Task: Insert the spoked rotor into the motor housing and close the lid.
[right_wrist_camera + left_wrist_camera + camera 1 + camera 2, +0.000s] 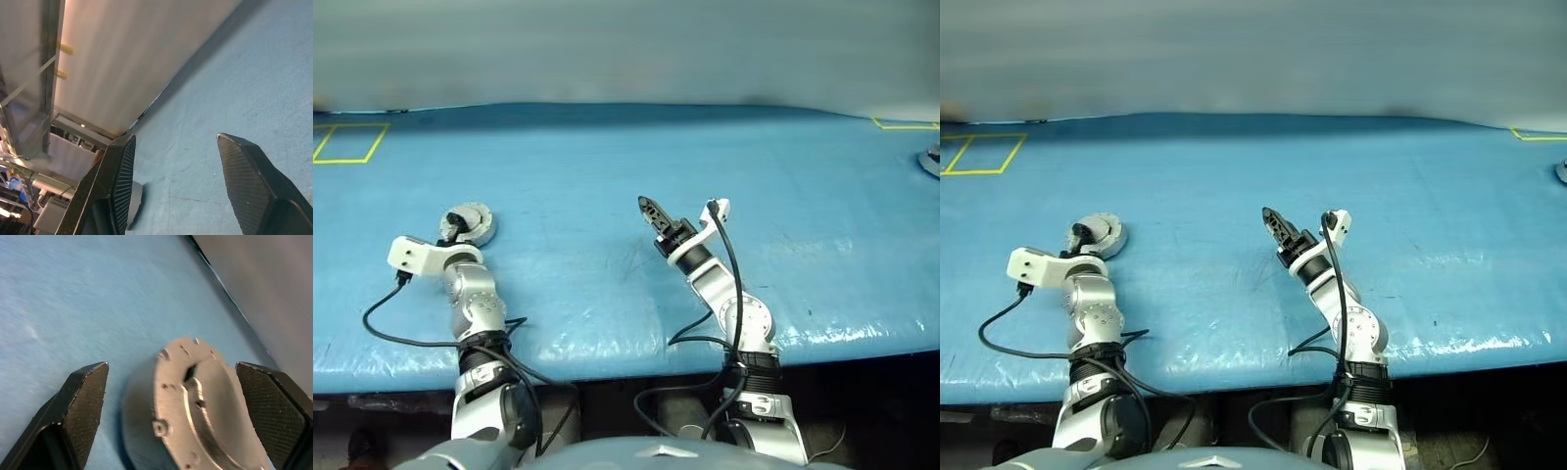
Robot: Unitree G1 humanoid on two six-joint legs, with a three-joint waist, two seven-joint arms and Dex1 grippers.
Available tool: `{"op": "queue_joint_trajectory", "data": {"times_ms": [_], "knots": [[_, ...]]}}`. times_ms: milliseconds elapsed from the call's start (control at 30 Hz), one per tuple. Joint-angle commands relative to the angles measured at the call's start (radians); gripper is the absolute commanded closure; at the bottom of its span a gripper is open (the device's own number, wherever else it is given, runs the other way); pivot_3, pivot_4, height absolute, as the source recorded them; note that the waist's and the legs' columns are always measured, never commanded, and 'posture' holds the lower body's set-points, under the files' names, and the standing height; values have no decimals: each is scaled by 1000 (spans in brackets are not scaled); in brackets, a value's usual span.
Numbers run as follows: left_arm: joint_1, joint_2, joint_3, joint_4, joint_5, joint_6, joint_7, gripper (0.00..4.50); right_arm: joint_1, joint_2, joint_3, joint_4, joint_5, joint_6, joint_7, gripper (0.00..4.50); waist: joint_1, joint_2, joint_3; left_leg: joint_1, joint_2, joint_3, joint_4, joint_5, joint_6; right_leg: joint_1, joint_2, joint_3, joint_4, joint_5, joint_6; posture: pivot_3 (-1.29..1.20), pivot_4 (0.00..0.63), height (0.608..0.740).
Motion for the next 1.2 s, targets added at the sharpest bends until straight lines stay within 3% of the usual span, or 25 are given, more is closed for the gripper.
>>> {"op": "queue_joint_trajectory", "data": {"times_ms": [33,167,300,400,567,833,1033,1200], "knots": [[50,-10,42,-98,72,-11,169,14,-9,29,19,-6,4,-2,3,1694,0,0,0,0,0,0,0,0,0,0,0,0,0,0,0,0,150,740],[100,-41,52,-191,115,62,327,14,-17,31,35,26,-21,-6,11,1694,4,0,0,0,0,0,0,0,0,1,0,0,0,0,0,0,150,740],[69,-8,100,-210,-23,359,489,14,-33,43,44,55,-62,-38,-8,1694,7,2,-2,1,0,0,1,1,-1,1,0,0,1,0,-1,0,150,740],[40,30,78,-226,27,481,565,14,-49,50,40,84,-121,-90,-58,1694,6,6,-4,5,0,1,1,1,-1,4,0,0,1,0,-2,0,150,740],[92,109,-203,-300,243,210,139,14,-75,35,24,136,-209,-241,-42,1694,8,2,-2,5,0,2,0,1,-2,4,0,1,1,0,-3,0,150,740],[151,337,-674,-275,409,169,-541,14,-16,-177,59,101,-377,-399,133,1694,13,2,-2,3,0,4,-4,2,-3,0,0,3,-1,0,-5,0,150,740],[179,369,-715,-267,399,110,-749,14,44,-379,119,99,-561,-515,227,1694,-3,2,-2,3,2,6,-8,2,-3,-3,1,4,-1,0,-4,0,150,740],[160,366,-710,-270,388,117,-844,14,62,-437,140,84,-580,-550,308,1694,-5,1,-1,6,2,7,-9,2,-3,-1,1,5,-1,-2,-8,0,150,740]]}}
